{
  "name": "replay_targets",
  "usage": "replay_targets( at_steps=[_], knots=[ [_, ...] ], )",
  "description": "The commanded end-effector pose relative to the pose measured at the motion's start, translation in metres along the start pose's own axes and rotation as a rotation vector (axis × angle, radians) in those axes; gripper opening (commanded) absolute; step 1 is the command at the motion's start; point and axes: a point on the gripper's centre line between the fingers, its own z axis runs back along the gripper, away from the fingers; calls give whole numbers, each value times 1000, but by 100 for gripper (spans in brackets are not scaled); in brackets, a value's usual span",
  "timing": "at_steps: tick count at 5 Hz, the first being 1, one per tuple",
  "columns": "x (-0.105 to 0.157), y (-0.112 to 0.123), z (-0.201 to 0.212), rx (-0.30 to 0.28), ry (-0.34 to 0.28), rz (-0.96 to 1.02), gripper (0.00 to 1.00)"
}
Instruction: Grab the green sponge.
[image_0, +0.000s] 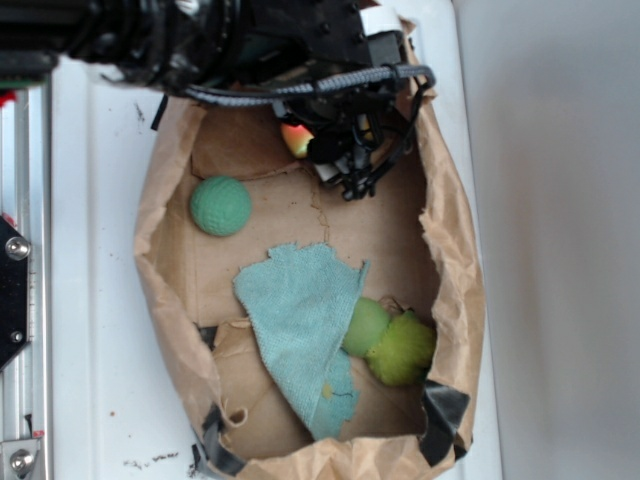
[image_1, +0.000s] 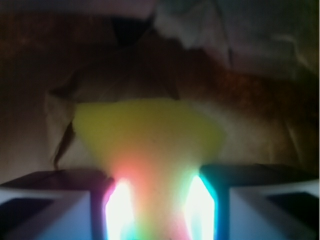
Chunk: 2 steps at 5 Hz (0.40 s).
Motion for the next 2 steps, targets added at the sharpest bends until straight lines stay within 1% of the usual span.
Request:
replay_targets(
  at_steps=[1, 2],
  knots=[
    [6, -8, 53, -71, -40, -86, 0],
    [-3, -13, 71, -102, -27, -132, 0]
  ],
)
